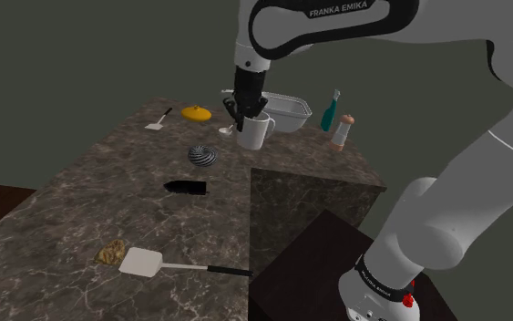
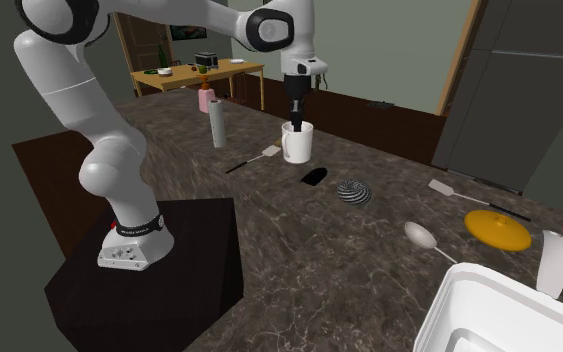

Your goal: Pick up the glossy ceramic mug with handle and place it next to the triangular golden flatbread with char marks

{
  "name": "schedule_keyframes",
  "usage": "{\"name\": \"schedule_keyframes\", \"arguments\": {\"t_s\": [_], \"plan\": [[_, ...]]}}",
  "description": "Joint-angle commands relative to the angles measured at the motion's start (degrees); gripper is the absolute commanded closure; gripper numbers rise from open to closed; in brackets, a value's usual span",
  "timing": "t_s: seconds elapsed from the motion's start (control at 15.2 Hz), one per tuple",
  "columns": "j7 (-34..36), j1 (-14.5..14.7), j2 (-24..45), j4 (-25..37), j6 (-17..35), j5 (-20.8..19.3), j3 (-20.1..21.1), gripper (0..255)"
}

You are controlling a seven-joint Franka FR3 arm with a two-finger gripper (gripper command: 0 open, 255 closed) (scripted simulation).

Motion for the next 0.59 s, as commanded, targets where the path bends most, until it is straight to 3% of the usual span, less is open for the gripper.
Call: {"name": "schedule_keyframes", "arguments": {"t_s": [0.0, 0.53], "plan": [[2.79, 1.06, 1.97, 2.33, -0.50, 0.11, 1.70, 255], [13.81, 5.57, 9.87, 11.38, -2.40, -0.75, 7.93, 255]]}}
